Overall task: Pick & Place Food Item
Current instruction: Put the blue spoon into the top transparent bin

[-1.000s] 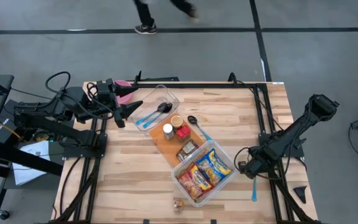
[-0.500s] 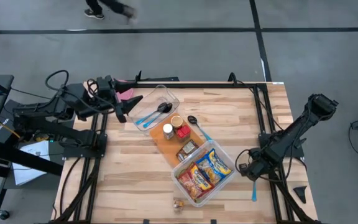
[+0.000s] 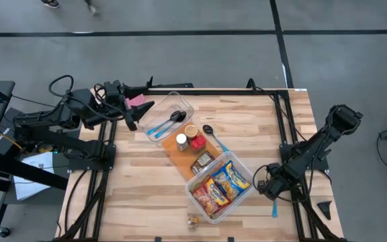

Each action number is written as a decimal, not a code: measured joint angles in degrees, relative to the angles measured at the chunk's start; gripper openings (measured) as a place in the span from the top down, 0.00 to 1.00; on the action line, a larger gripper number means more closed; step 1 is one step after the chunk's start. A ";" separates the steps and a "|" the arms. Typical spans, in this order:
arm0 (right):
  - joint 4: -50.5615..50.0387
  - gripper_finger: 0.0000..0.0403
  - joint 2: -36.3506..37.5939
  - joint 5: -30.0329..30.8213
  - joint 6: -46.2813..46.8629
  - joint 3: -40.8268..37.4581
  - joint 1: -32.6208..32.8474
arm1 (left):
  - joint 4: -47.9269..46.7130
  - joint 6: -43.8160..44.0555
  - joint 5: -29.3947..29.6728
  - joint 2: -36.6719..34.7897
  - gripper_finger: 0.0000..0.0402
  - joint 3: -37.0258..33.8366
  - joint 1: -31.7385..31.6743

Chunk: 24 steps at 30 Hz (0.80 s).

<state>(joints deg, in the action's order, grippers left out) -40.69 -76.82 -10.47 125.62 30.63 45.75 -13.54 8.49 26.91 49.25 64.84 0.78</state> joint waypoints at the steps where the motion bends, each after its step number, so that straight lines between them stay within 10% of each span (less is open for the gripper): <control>1: 0.04 0.75 -0.16 0.05 0.00 0.03 0.07 | 0.15 -0.01 -0.02 0.00 0.23 0.00 0.00; 24: 0.48 0.96 -0.40 2.89 0.22 -0.11 1.12 | 2.47 1.45 -1.79 0.00 0.23 0.00 0.00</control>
<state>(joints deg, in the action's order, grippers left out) -40.21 -77.22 -7.57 125.84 30.52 46.87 -11.07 9.93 25.12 49.25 64.84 0.78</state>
